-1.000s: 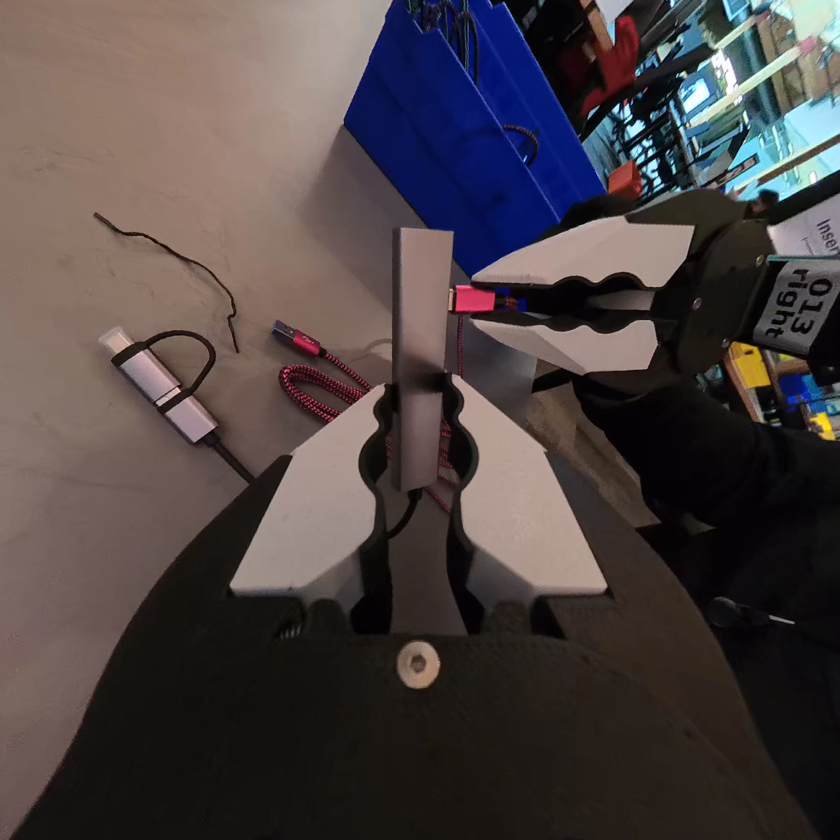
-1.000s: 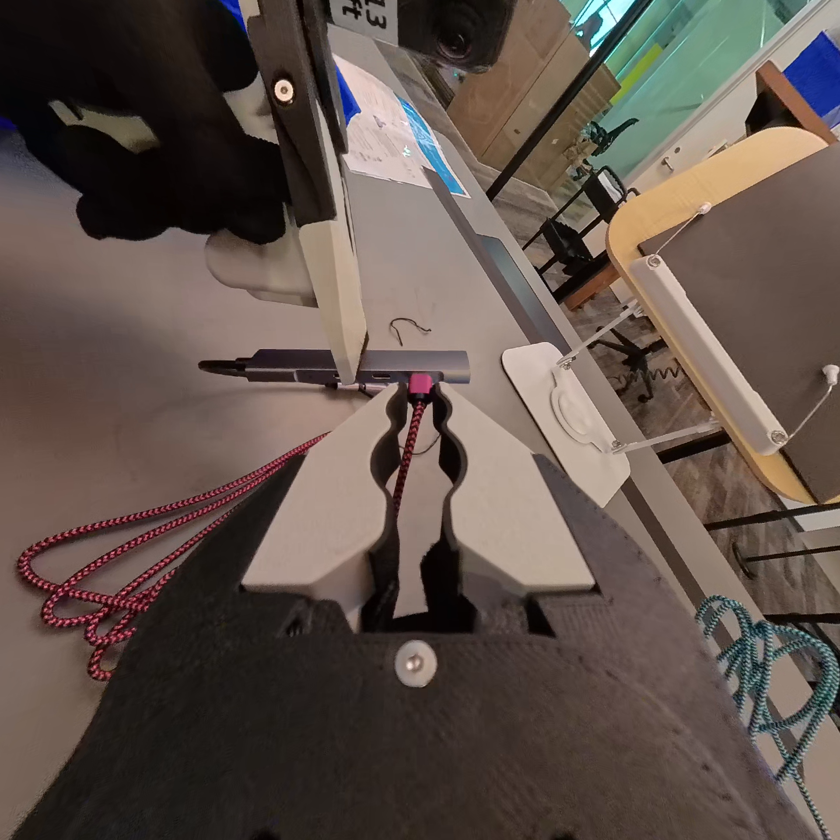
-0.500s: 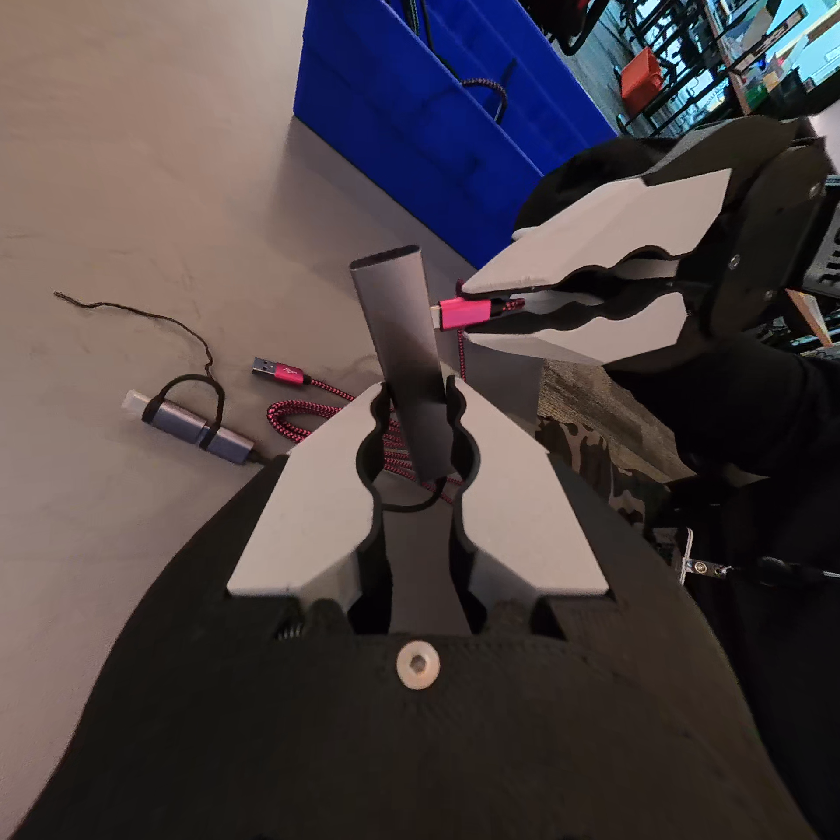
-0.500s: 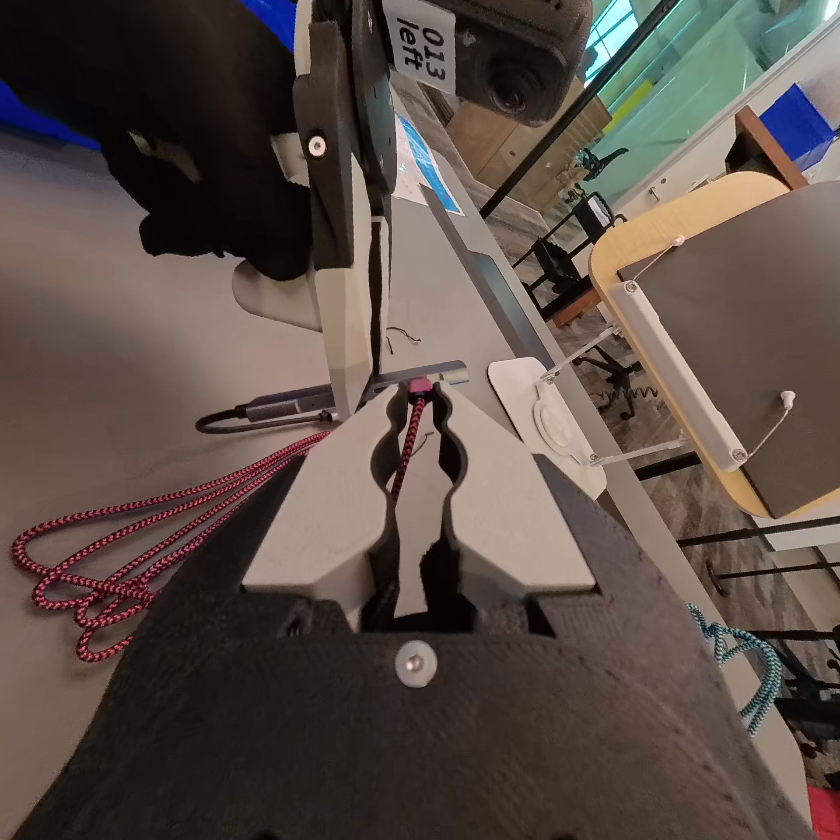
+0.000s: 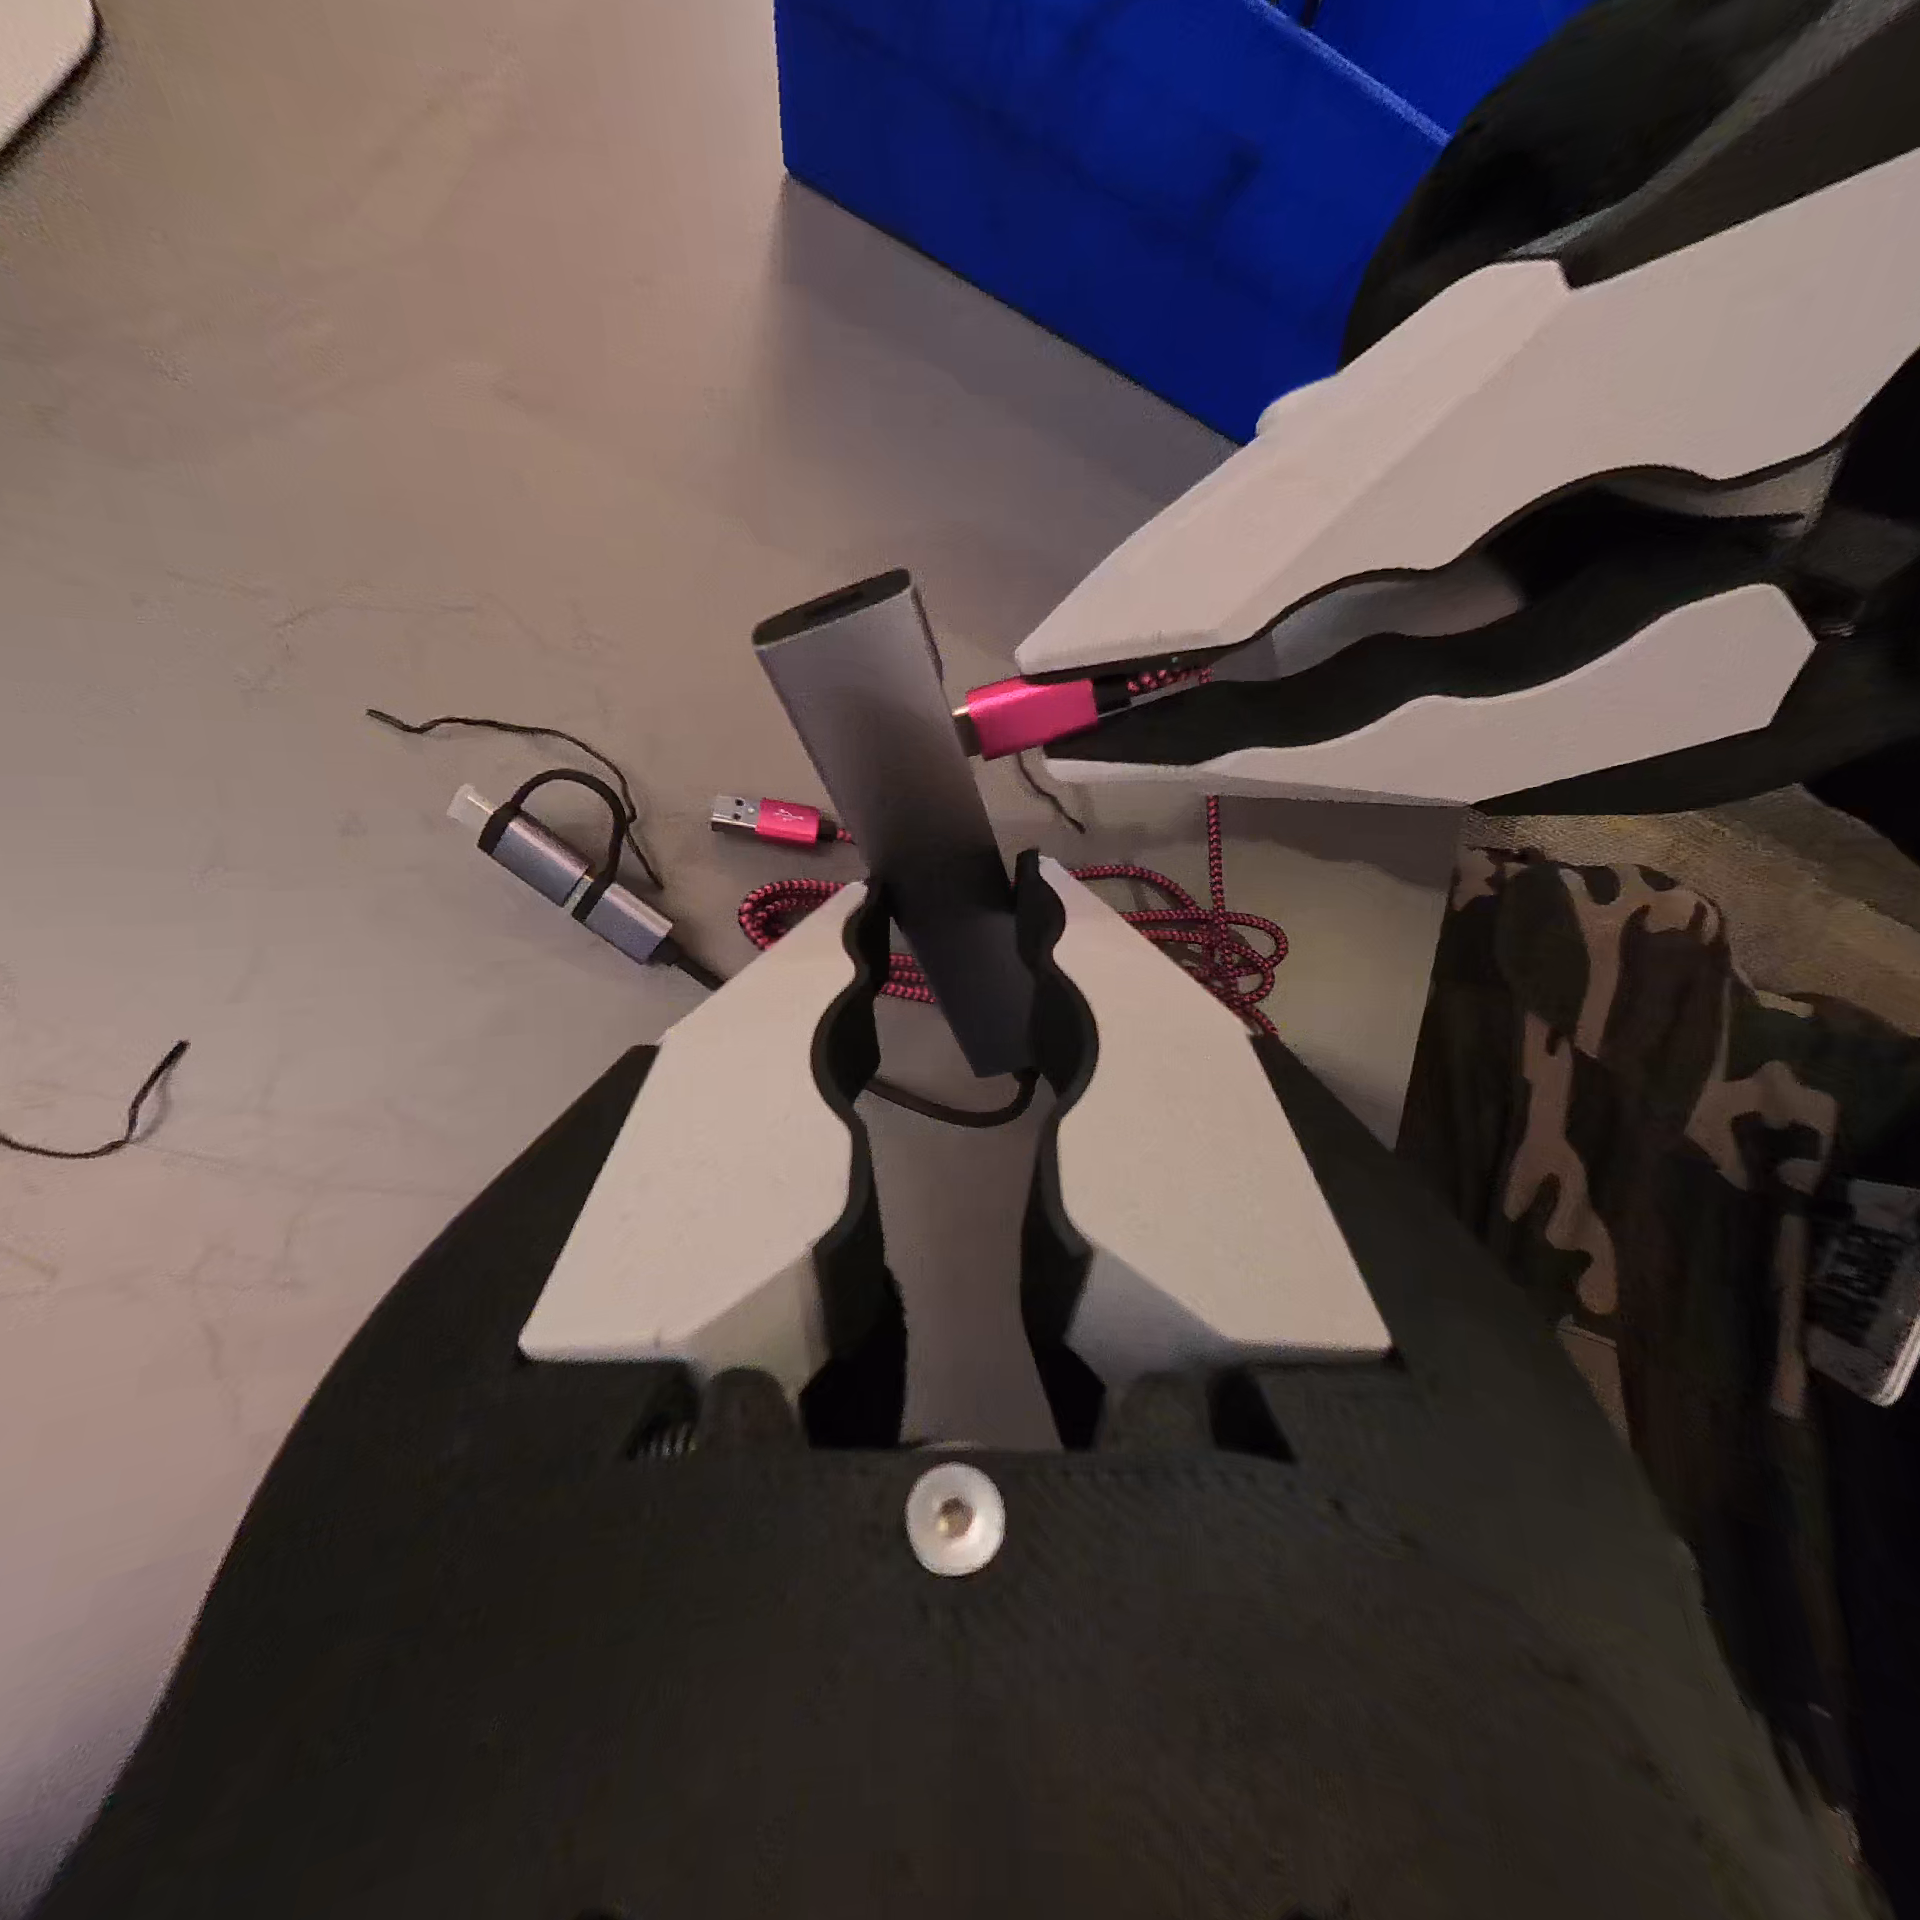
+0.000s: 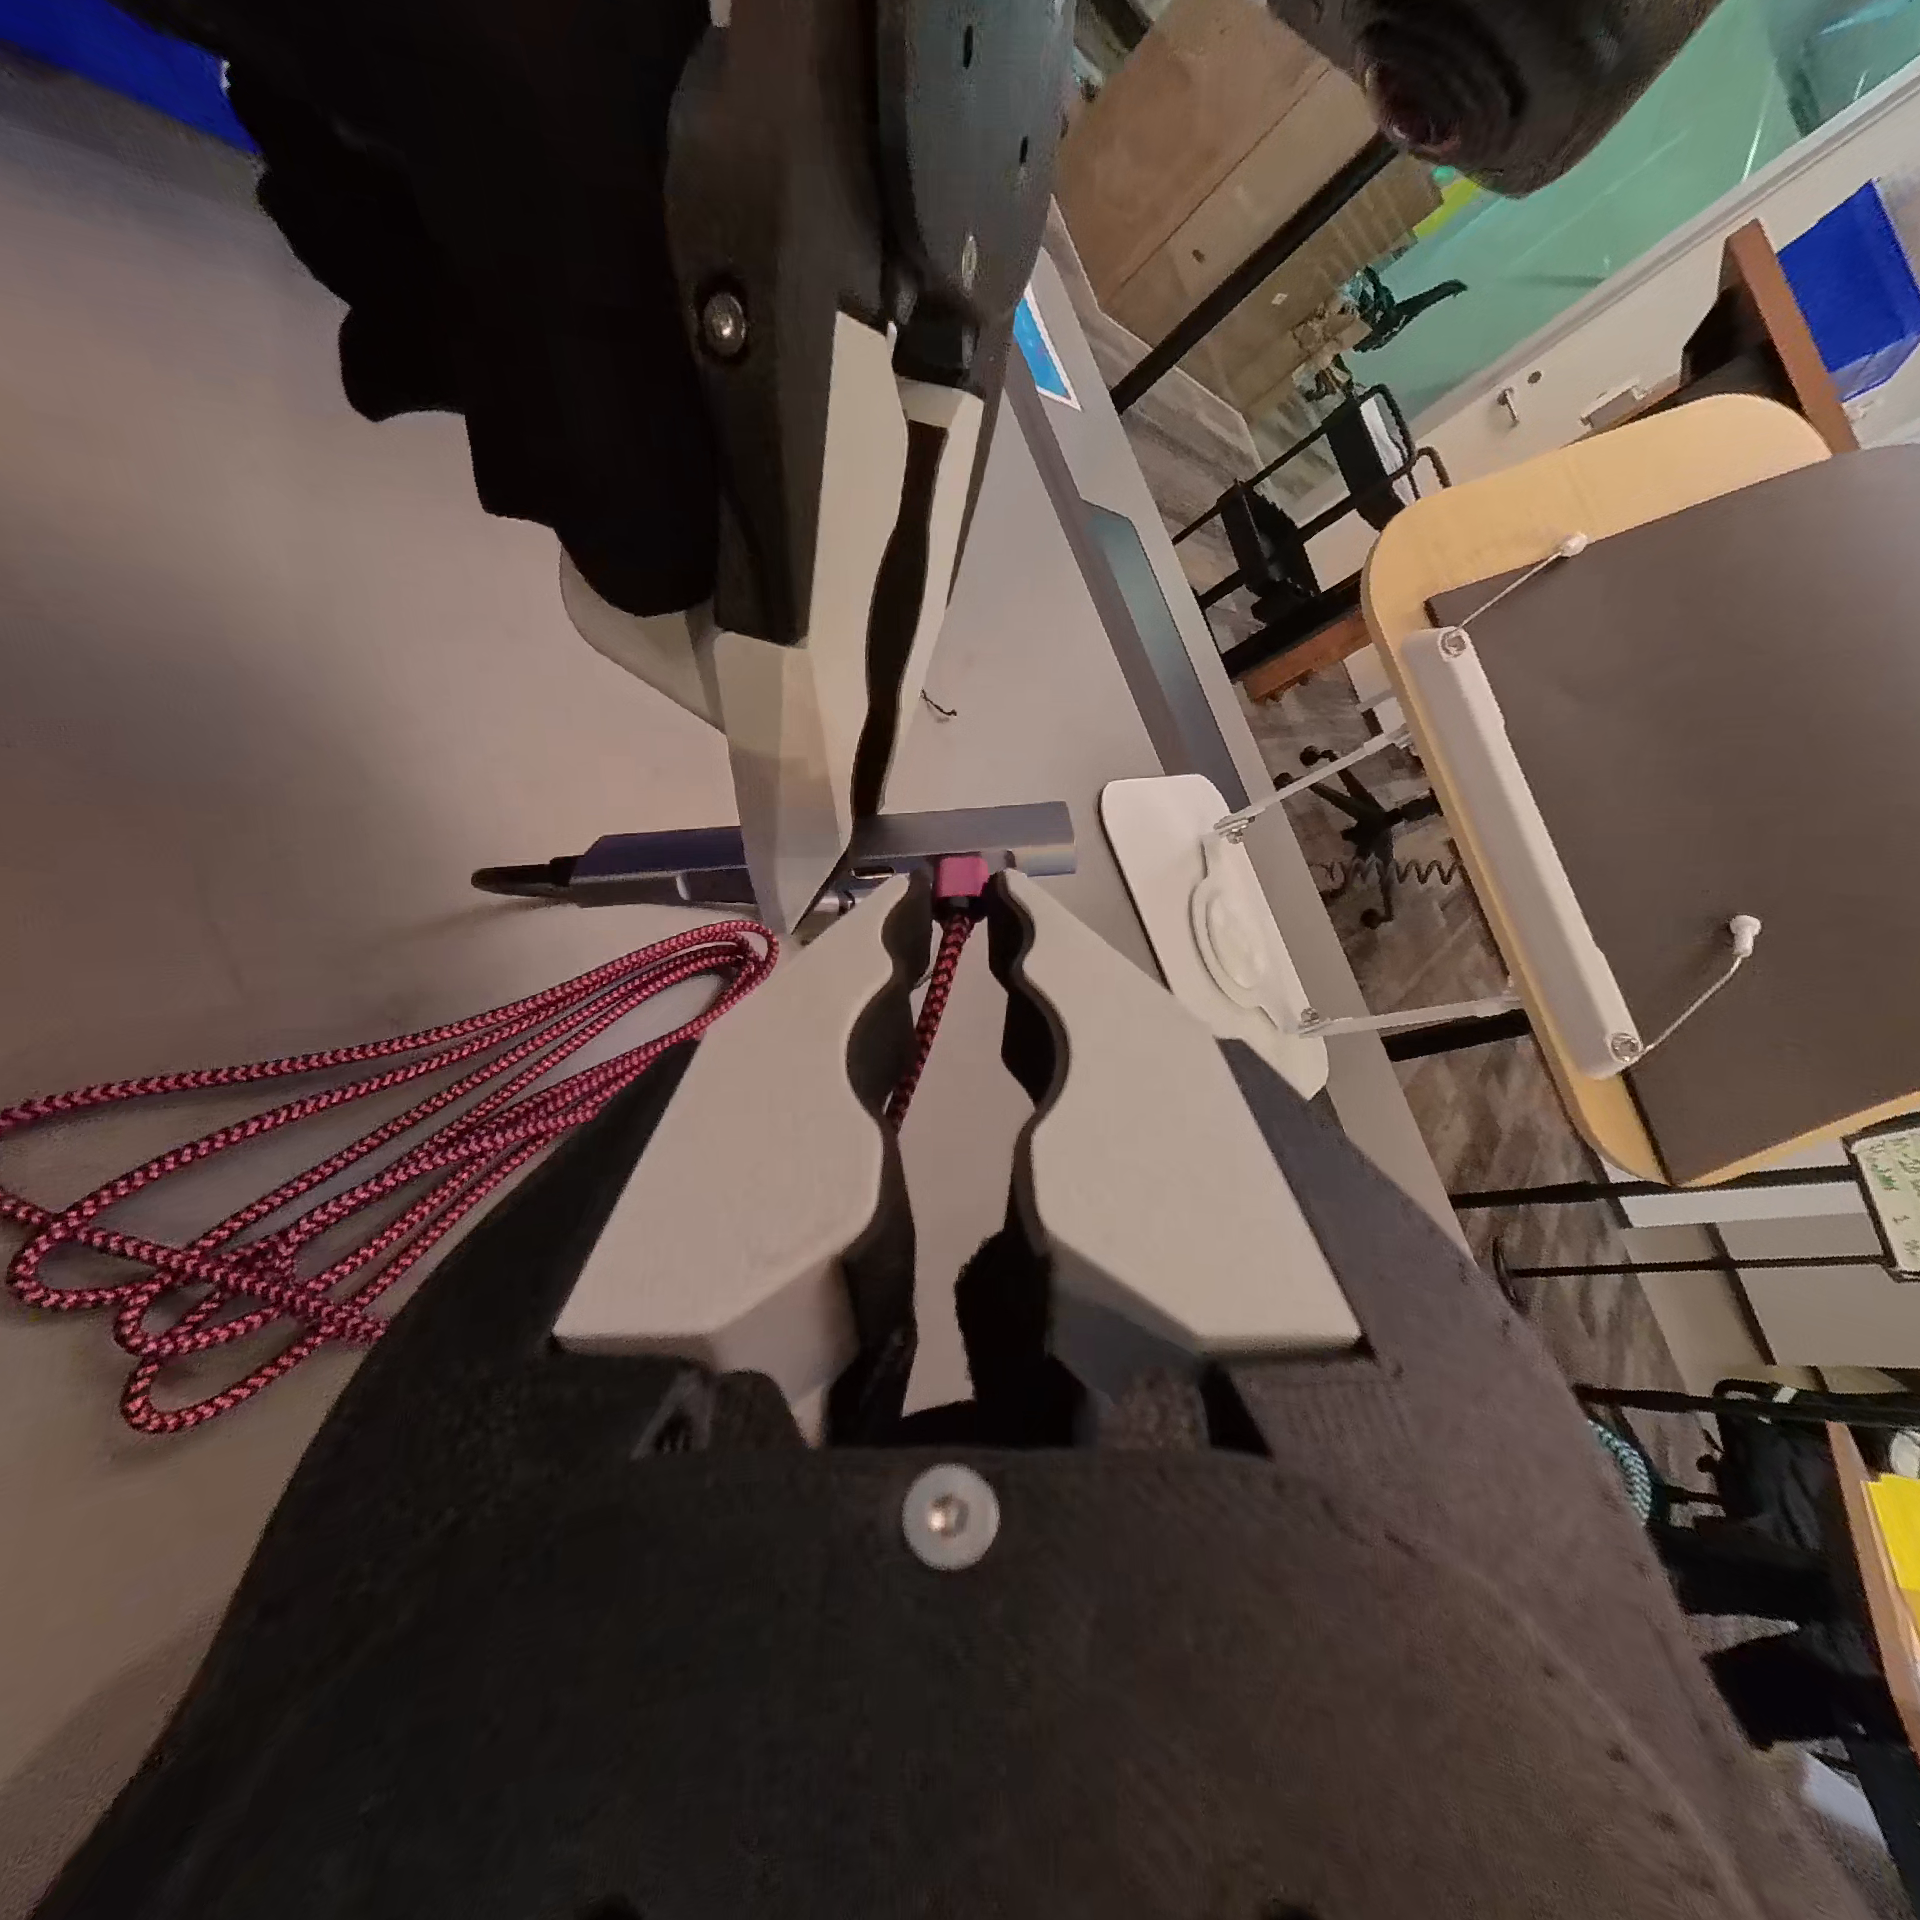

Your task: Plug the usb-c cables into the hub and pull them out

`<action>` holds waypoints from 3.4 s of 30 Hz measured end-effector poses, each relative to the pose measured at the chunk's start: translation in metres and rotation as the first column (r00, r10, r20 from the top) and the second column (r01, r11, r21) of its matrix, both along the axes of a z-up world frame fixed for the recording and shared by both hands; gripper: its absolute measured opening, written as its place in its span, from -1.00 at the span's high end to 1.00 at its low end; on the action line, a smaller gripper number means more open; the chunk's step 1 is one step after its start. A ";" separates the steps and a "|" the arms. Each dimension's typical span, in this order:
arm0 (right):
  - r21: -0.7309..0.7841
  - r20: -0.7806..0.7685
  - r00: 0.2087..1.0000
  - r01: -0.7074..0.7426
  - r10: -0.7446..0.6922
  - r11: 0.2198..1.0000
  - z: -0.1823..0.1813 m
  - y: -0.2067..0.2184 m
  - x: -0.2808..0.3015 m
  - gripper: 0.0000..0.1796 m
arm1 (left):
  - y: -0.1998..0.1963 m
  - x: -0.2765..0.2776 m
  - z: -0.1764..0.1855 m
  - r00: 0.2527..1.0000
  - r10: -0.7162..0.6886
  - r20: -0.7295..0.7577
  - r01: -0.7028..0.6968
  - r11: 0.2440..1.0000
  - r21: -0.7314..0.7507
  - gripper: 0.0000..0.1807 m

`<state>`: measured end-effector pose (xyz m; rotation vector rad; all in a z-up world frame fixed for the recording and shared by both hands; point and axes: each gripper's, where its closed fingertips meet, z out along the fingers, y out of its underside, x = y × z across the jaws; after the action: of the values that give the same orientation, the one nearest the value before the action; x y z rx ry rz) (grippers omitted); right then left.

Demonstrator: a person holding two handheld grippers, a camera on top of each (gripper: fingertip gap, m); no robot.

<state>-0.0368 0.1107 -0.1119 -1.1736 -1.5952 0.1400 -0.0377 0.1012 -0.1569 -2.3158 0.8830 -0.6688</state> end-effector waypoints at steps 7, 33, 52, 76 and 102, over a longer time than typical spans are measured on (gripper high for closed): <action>0.018 0.017 1.000 0.008 -0.009 1.000 0.001 0.001 0.001 0.91 | 0.002 -0.001 0.001 0.994 -0.009 -0.105 0.017 0.997 0.069 0.75; 0.041 0.022 0.998 -0.053 0.052 0.998 0.016 -0.003 -0.005 0.91 | 0.002 -0.009 0.016 0.955 -0.012 -0.297 0.076 0.975 0.207 0.76; -0.102 -0.253 0.957 -0.170 0.139 0.980 0.041 -0.013 0.002 0.90 | -0.002 0.004 0.037 0.998 0.052 -0.018 -0.047 0.972 0.232 0.70; -0.387 0.144 0.978 -0.082 0.148 0.918 -0.078 -0.004 -0.050 0.60 | -0.005 -0.087 -0.018 0.948 0.309 -0.074 -0.303 0.949 0.081 0.77; -0.259 0.405 0.879 -0.156 0.253 0.953 -0.120 0.026 -0.073 0.87 | 0.013 -0.091 -0.032 0.948 0.318 0.035 -0.318 0.948 0.014 0.77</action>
<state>-0.1094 0.1363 -0.2315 -1.2602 -2.1475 0.2077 -0.1289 0.1142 -0.1891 -2.3498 0.4804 -0.5529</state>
